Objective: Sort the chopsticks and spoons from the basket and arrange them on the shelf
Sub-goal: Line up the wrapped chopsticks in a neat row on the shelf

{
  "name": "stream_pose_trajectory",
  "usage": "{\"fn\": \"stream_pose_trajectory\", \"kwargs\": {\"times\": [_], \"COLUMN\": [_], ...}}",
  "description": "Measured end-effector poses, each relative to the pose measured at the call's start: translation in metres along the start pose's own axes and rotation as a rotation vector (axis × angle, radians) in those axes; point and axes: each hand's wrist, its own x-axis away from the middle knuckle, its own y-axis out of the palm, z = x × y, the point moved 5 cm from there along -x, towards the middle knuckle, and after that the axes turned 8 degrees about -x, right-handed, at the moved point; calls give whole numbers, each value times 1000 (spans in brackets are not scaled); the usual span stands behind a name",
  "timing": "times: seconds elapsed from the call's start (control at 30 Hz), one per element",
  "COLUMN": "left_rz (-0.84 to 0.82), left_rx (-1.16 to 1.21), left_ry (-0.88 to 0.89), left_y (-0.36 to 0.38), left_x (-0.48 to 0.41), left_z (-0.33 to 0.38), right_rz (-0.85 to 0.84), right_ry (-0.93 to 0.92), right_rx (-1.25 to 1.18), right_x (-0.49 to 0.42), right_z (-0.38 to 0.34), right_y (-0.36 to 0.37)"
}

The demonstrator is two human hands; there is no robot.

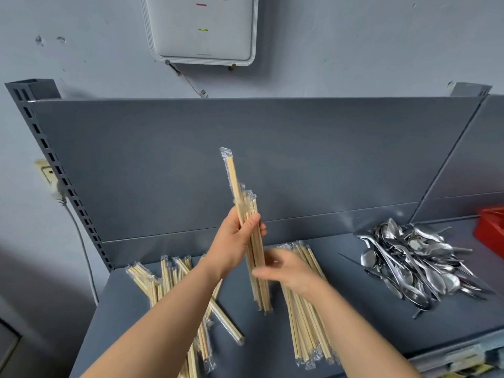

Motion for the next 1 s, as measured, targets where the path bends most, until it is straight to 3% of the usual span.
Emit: {"fn": "stream_pose_trajectory", "kwargs": {"times": [0.17,0.33,0.47,0.57,0.67,0.77,0.83,1.0], "left_rz": [-44,-117,-169,-172,-174,-89,-32,-29], "left_rx": [-171,-288,-362,-404,-353,-131,-91,-510], "left_ry": [107,20,-44,-57,-72,-223,-362,-549], "left_y": [13,30,42,46,51,51,52,58], "left_x": [8,21,25,25,27,26,28,36], "left_z": [-7,-42,-51,-50,-47,-51,-62,-96], "right_rz": [170,110,74,80,68,168,241,297], "right_ry": [-272,-492,-531,-481,-422,-380,-257,211], "right_rx": [-295,-205,-73,101,109,17,153,548], "right_x": [3,4,0,-6,-10,-11,-13,-5], "right_z": [-52,-100,-111,-104,-96,-85,-58,38], "right_y": [-34,-36,-33,-35,-41,-62,-78,-111]}}
